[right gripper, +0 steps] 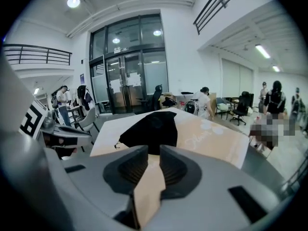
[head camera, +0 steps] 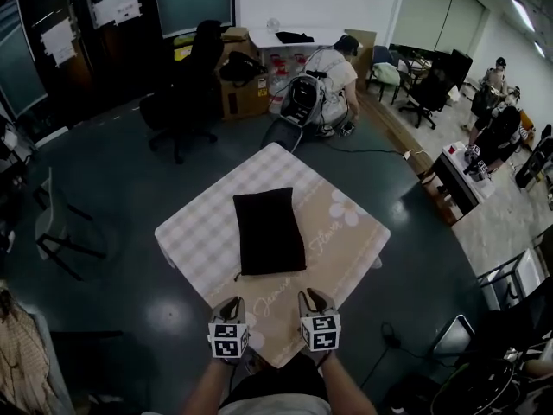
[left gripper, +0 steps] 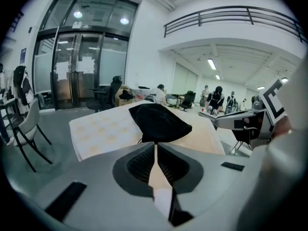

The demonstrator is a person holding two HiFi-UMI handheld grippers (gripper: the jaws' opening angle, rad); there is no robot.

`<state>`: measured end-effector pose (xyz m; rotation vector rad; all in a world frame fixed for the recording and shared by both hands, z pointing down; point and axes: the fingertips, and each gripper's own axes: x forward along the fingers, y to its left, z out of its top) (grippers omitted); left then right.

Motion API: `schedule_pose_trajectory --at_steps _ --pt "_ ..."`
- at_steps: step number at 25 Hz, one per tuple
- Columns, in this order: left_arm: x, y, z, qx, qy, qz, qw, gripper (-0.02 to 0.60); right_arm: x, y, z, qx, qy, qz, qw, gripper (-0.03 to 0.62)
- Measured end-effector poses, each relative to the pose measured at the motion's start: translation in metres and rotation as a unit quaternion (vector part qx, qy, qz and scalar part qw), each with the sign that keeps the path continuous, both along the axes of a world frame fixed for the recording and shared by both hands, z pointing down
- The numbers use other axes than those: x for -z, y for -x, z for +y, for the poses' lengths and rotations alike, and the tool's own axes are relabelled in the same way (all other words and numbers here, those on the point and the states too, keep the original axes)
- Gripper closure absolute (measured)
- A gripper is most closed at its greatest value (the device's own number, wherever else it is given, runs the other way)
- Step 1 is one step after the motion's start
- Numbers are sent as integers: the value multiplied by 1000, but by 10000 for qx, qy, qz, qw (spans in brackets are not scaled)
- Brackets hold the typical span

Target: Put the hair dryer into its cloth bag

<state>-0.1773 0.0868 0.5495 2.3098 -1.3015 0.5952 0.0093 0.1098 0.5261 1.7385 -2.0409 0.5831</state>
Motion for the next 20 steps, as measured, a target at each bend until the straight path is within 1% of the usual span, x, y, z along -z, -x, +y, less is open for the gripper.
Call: schedule_pose_trajectory --at_steps 2,5,7,9,13,16,20 --pt "21 -2 13 74 -171 167 9997 561 19 10 13 49 -220 -8 9997 529" --pt "53 -9 34 103 -436 280 9986 571 50 24 29 93 -596 -92 9981 563" --pt "75 -17 47 51 -655 340 9973 574 72 31 41 114 -861 -263 9959 571" --pt "96 -25 59 88 -857 400 9955 574 94 37 53 211 -1128 -344 9928 574" --pt "136 -46 83 224 -1225 538 9908 574 144 37 83 477 -1661 -133 9849 579" --pt "156 -65 109 205 -1406 652 9877 574 159 32 110 593 -1785 170 9820 579" --pt "178 -83 136 140 -1646 728 9836 574 177 23 136 603 -2015 205 9774 579"
